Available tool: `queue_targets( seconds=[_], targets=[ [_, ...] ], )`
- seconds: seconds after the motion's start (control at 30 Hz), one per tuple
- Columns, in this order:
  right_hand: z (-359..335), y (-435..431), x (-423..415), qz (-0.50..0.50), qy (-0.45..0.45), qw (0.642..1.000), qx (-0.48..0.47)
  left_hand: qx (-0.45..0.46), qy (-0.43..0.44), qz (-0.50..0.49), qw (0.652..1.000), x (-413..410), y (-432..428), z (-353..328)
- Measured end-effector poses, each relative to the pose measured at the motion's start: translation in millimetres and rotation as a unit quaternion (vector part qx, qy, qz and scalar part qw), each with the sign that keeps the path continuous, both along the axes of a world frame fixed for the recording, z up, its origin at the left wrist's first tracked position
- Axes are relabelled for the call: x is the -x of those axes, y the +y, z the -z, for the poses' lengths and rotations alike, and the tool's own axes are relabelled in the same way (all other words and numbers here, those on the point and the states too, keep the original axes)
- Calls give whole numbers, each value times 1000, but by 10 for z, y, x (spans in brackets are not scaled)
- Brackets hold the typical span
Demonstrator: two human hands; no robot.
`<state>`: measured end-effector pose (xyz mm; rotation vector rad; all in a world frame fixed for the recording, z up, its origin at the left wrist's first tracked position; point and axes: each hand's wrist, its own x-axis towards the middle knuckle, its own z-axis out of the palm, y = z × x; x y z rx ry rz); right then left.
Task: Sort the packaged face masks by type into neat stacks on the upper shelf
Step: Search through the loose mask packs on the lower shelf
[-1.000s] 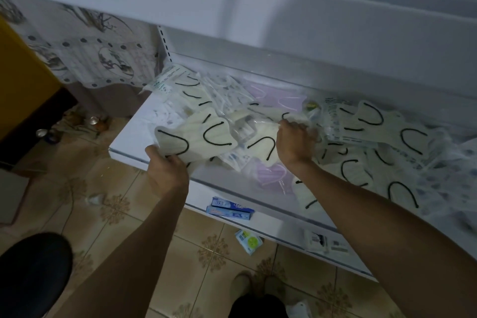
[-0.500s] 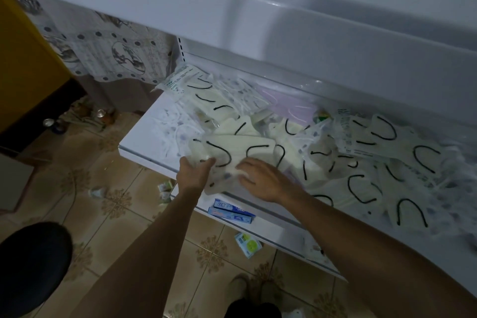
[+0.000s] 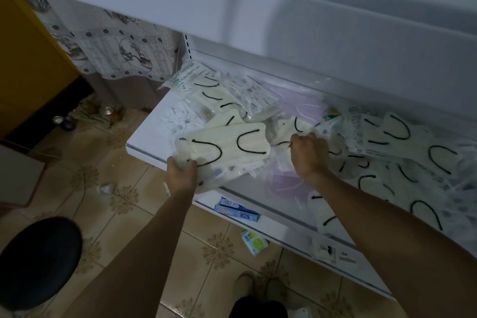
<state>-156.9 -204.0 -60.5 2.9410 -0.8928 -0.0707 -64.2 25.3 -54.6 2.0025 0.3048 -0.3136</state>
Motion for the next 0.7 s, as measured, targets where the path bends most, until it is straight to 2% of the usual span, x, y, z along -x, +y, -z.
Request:
queue_targets(
  seconds=[0.07, 0.17, 0.2, 0.27, 0.33, 0.43, 0.5, 0.57, 0.7],
  targets=[
    [-65, -14, -84, 74, -103, 991, -33, 0, 0, -4, 1000, -33, 48, 1],
    [-163, 59, -283, 178, -261, 941, -123, -3, 4, -4, 1000, -21, 25, -23],
    [-207, 111, -353, 175, -288, 931, -142, -2, 7, -6, 1000, -10, 2, -38],
    [-252, 282, -448, 80, -312, 931, -174, 19, 28, -6, 999, 22, -49, -42],
    [-215, 529, -469, -66, -258, 934, -239, 64, 56, 3, 996, 44, -124, -43],
    [-52, 869, -400, -241, -56, 921, -302, 130, 135, 4, 982, 67, -264, -62],
    [49, 947, -317, -271, 9, 921, -279, 94, 126, 37, 987, 86, -321, -70],
    [103, 895, -217, -262, 13, 929, -260, 78, 113, 38, 990, 103, -338, -54],
    [123, 766, -44, -258, -3, 932, -256, 173, 157, 39, 972, 133, -362, -1]
  ],
)
